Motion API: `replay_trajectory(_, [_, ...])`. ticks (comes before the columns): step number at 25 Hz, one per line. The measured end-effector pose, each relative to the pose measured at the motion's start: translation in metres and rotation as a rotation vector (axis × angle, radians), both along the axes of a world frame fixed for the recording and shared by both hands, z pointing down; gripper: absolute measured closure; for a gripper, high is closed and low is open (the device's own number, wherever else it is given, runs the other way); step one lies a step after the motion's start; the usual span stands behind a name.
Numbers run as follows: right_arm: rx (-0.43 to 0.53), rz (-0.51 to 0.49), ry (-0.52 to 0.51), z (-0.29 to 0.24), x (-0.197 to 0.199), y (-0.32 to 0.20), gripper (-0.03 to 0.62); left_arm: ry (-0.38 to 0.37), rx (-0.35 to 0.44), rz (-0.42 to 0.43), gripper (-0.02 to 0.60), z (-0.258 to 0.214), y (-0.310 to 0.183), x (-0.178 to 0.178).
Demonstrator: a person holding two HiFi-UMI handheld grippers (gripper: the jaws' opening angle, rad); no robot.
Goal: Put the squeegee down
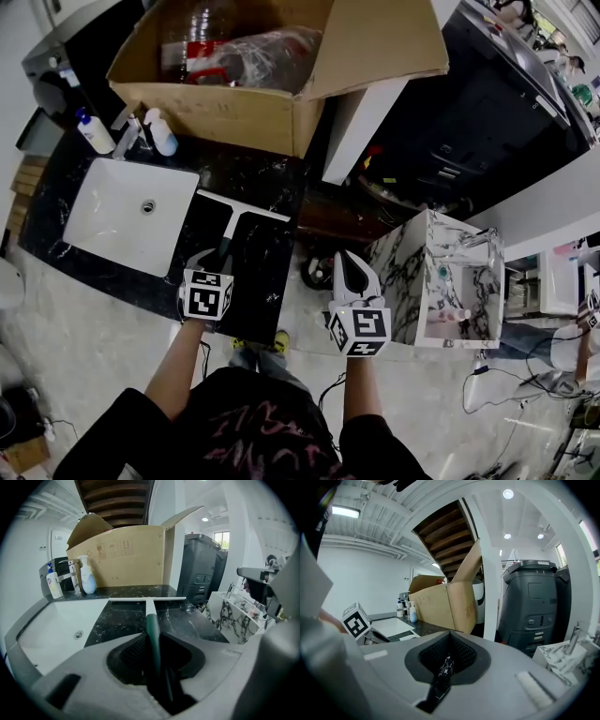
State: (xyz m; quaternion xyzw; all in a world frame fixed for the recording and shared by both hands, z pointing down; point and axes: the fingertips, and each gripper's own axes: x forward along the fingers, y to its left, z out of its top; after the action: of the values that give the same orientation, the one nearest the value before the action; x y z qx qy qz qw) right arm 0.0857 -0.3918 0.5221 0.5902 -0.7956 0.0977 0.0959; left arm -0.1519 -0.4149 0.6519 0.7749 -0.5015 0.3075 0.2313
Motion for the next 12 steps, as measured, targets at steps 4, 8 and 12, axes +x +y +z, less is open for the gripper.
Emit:
replay_trajectory(4, [-0.001,-0.007,-0.002,-0.0001,-0.0023,-0.0008,0.591,-0.009,-0.008,0.007,0.48,0.0023,0.0,0.0001])
replay_trajectory(8, [-0.003,-0.015,0.0,0.0012,-0.0047,0.0,0.591,-0.017,-0.017,0.007,0.479,0.0067,0.0014,-0.001])
replay_trajectory(12, [-0.006,-0.019,0.004,0.0015,-0.0044,0.002,0.591,-0.038,-0.028,0.018,0.474,0.009,0.0027,-0.0017])
